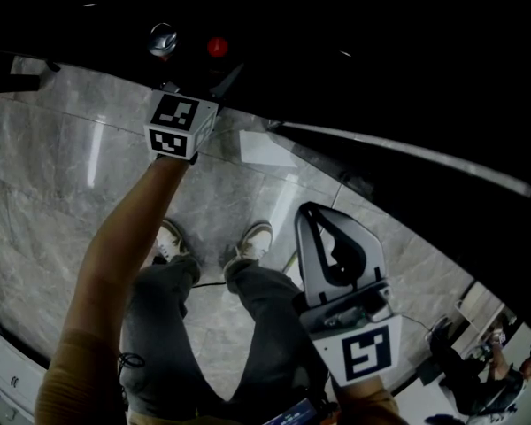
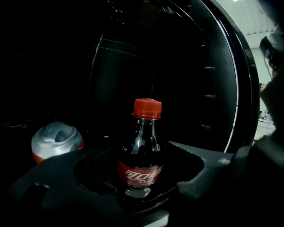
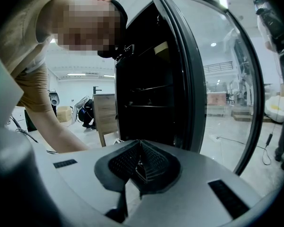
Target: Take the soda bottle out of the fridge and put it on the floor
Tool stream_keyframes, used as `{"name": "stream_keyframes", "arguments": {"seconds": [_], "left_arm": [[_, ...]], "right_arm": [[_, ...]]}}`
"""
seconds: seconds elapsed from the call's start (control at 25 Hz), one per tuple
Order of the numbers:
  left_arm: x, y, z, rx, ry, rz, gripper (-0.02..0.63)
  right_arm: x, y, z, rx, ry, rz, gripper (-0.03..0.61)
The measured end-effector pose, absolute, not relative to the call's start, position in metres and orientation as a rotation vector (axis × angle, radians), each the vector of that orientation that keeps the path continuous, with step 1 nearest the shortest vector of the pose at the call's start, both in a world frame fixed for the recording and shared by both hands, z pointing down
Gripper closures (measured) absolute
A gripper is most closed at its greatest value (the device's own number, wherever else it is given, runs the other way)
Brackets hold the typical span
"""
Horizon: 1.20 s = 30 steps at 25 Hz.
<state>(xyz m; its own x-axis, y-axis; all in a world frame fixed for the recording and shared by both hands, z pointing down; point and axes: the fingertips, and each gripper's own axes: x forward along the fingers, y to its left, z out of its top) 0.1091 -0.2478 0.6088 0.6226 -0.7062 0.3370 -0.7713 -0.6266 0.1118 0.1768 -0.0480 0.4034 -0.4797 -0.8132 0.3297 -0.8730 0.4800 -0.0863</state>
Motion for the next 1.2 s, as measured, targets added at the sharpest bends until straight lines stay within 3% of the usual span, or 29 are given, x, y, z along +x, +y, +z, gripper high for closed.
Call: {"name": "stream_keyframes", "arguments": {"seconds": [0.68, 1.2], "left_arm": [[0.097, -0.179, 0.562, 2.816, -0.989, 0.355, 0.310], [0.070, -0.120, 0.573, 2.950, -0.775, 0.334, 0.310]], "right_arm": [[0.145, -0.042, 0.395, 1.358, -2.537, 0.288, 0.577], [0.117, -0.052, 0.419, 1.226, -2.608, 0.225, 0.577]]}}
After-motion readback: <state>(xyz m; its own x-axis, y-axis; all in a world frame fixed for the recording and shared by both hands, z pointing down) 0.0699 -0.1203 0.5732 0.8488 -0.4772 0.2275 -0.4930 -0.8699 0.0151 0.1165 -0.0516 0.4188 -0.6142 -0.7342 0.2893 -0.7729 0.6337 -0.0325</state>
